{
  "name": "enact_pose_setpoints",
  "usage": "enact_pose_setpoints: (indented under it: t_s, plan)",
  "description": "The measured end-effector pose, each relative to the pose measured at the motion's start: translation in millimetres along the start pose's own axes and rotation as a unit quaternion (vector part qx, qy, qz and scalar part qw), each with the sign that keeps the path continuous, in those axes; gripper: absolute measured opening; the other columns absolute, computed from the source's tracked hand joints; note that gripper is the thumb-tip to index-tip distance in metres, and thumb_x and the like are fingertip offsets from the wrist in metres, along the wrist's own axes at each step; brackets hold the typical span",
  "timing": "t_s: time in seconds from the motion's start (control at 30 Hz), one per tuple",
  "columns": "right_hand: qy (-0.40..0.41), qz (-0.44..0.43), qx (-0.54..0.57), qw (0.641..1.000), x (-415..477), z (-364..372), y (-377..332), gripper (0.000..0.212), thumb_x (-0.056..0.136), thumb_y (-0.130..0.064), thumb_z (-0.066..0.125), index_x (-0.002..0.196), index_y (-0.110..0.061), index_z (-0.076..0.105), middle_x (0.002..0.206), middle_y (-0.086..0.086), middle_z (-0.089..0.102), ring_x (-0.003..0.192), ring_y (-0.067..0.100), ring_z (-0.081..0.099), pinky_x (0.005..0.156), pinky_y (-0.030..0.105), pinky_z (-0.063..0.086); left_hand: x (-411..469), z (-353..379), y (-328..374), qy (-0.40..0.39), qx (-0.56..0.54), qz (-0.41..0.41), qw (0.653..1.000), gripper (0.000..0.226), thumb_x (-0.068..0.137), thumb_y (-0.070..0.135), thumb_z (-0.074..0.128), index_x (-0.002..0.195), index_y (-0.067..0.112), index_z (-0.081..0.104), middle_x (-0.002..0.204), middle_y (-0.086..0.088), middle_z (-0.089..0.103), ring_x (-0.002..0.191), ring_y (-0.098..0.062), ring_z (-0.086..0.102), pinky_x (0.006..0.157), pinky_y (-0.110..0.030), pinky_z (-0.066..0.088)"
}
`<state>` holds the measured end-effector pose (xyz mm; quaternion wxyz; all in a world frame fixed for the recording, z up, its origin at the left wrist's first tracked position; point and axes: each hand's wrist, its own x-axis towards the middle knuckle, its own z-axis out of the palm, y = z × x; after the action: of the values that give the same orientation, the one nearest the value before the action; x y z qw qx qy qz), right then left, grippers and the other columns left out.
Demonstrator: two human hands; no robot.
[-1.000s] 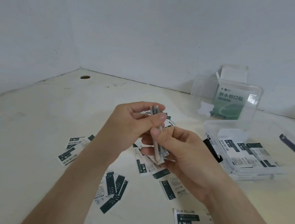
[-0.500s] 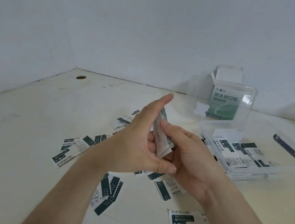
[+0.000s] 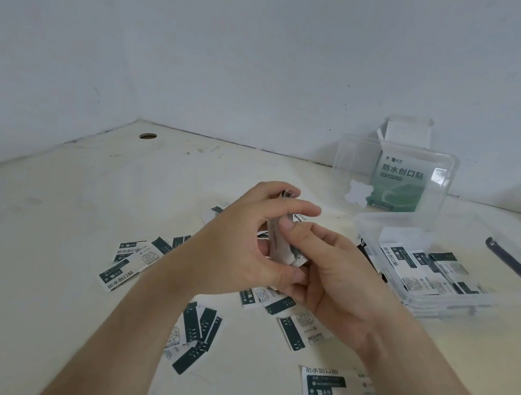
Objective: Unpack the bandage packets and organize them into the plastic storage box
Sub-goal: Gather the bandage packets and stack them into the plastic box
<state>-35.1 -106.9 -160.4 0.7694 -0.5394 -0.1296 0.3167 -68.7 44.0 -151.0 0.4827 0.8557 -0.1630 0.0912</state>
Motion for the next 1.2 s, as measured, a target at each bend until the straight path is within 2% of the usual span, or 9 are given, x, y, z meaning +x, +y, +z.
enact_pose_setpoints:
  t_s: [0.23,0.43,0.63,0.77,0.87,0.93,1.03,1.13,1.2]
  plan:
    - [0.037,-0.05,-0.12,0.991,-11.8,3.0,-17.1,0.047,0.087,-0.03,0.07,0.108,0.011,0.058,0.102,0.019,0.072,0.081,0.027,0.068,0.082,0.041,0.056,0.4,-4.2,6.9,0.01,0.059,0.008,0.998,0.068,0.063,0.036,0.085,0.123,0.047,0.056,0.14,0.022,0.037,0.13,-0.002,0.046,0.105,-0.031,0.045]
    - [0.036,-0.091,-0.141,0.985,-30.3,-4.3,-45.5,0.033,0.085,-0.031,0.071,0.097,-0.001,0.065,0.094,0.022,0.072,0.073,0.023,0.067,0.081,0.046,0.055,5.9,-3.0,34.8,0.04,0.106,0.054,0.992,0.08,0.064,0.042,0.083,0.135,0.041,0.047,0.138,0.017,0.036,0.135,-0.001,0.035,0.11,-0.025,0.033]
    - [0.081,-0.126,-0.24,0.959,-64.6,-29.5,-79.8,0.044,0.078,-0.034,0.073,0.091,0.007,0.064,0.093,0.025,0.07,0.072,0.018,0.069,0.07,0.028,0.057,28.7,26.7,68.7,0.058,0.117,0.073,0.989,0.079,0.069,0.036,0.085,0.137,0.039,0.046,0.136,0.017,0.04,0.131,0.001,0.039,0.109,-0.029,0.038]
    - [0.18,-0.127,-0.401,0.889,-79.3,-62.0,-105.6,0.028,0.079,-0.028,0.077,0.076,-0.003,0.066,0.07,0.012,0.07,0.065,0.016,0.071,0.063,0.027,0.047,45.5,39.1,81.9,0.029,0.103,0.033,0.994,0.079,0.082,0.031,0.075,0.144,0.043,0.029,0.143,0.02,0.04,0.129,0.005,0.039,0.106,-0.026,0.039]
    - [0.251,-0.087,-0.549,0.792,-79.2,-88.1,-117.6,0.024,0.075,-0.032,0.079,0.068,-0.013,0.066,0.054,-0.005,0.067,0.047,0.002,0.06,0.048,0.015,0.041,60.6,49.1,80.2,-0.056,0.283,0.004,0.957,0.046,0.094,0.021,0.053,0.134,0.042,0.049,0.132,0.016,0.055,0.116,-0.003,0.053,0.102,-0.032,0.044]
    - [0.255,-0.055,-0.616,0.743,-75.6,-97.1,-120.8,0.02,0.075,-0.031,0.078,0.07,-0.015,0.066,0.054,-0.008,0.063,0.039,0.0,0.051,0.037,0.014,0.036,69.1,58.0,78.8,-0.105,0.33,-0.006,0.938,0.042,0.094,0.014,0.042,0.121,0.039,0.062,0.127,0.01,0.062,0.096,-0.007,0.061,0.089,-0.031,0.05]
    - [0.234,0.002,-0.676,0.699,-65.4,-104.1,-119.0,0.019,0.076,-0.03,0.076,0.078,-0.013,0.068,0.065,-0.002,0.067,0.051,0.008,0.055,0.043,0.02,0.037,80.3,70.1,81.0,-0.15,0.354,-0.012,0.923,0.042,0.094,0.012,0.04,0.117,0.035,0.066,0.117,0.011,0.065,0.071,-0.001,0.051,0.073,-0.017,0.038]
    - [0.208,0.043,-0.713,0.668,-48.9,-111.2,-110.9,0.026,0.073,-0.031,0.078,0.084,-0.011,0.067,0.077,0.003,0.072,0.073,0.019,0.066,0.06,0.025,0.049,90.8,80.4,80.5,-0.221,0.389,-0.012,0.894,0.041,0.093,0.014,0.042,0.116,0.035,0.068,0.093,0.014,0.055,0.078,-0.003,0.05,0.075,-0.018,0.034]
    - [0.198,0.068,-0.735,0.645,-40.1,-114.6,-105.0,0.028,0.074,-0.031,0.077,0.088,-0.013,0.062,0.082,0.002,0.068,0.082,0.021,0.066,0.073,0.03,0.053,94.5,86.2,78.9,-0.256,0.405,-0.019,0.878,0.041,0.092,0.017,0.042,0.117,0.037,0.067,0.096,0.014,0.057,0.075,-0.003,0.048,0.08,-0.024,0.032]
